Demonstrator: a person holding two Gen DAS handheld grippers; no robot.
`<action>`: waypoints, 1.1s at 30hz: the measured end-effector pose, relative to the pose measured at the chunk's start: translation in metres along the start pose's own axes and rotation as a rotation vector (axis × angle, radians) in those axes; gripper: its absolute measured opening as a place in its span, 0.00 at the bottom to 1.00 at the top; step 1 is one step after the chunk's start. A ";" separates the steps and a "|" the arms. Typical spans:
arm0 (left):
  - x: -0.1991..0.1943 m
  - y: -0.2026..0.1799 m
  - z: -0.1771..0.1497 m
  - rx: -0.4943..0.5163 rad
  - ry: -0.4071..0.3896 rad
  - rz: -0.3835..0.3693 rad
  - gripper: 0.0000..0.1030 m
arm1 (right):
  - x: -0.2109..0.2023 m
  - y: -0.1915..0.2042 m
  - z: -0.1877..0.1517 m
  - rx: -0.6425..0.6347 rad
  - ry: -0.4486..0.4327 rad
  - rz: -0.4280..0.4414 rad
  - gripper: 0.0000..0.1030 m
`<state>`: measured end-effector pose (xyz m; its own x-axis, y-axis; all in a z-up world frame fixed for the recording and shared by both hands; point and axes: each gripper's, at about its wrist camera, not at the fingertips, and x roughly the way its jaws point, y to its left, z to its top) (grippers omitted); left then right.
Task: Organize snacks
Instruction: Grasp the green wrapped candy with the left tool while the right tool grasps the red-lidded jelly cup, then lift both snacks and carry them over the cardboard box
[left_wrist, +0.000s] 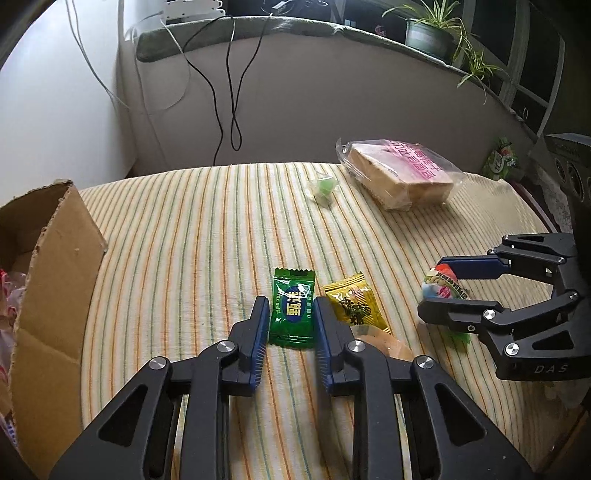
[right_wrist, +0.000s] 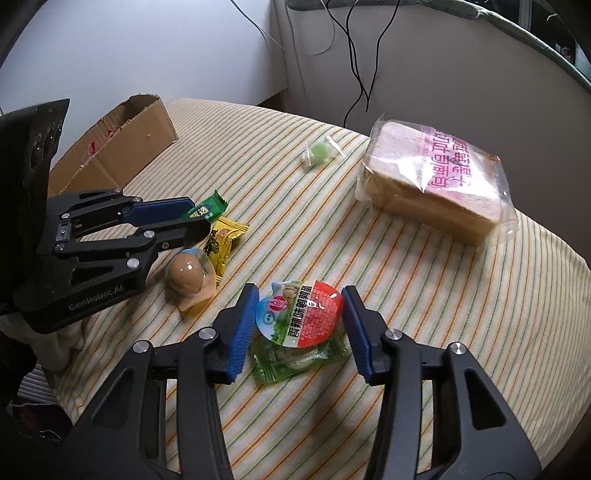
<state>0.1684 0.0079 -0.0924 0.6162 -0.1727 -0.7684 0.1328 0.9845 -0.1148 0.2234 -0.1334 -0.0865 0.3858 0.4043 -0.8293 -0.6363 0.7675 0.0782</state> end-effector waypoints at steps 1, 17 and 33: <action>0.000 0.000 0.000 0.001 -0.001 0.003 0.21 | 0.000 0.000 0.000 -0.001 -0.001 -0.003 0.45; -0.028 -0.002 0.000 -0.028 -0.076 0.013 0.21 | -0.017 0.006 0.001 0.008 -0.047 -0.009 0.41; -0.094 0.018 -0.014 -0.091 -0.188 0.038 0.21 | -0.053 0.044 0.016 -0.045 -0.130 0.008 0.41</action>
<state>0.1017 0.0420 -0.0312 0.7544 -0.1298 -0.6434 0.0415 0.9877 -0.1506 0.1855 -0.1129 -0.0297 0.4617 0.4736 -0.7500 -0.6682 0.7418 0.0571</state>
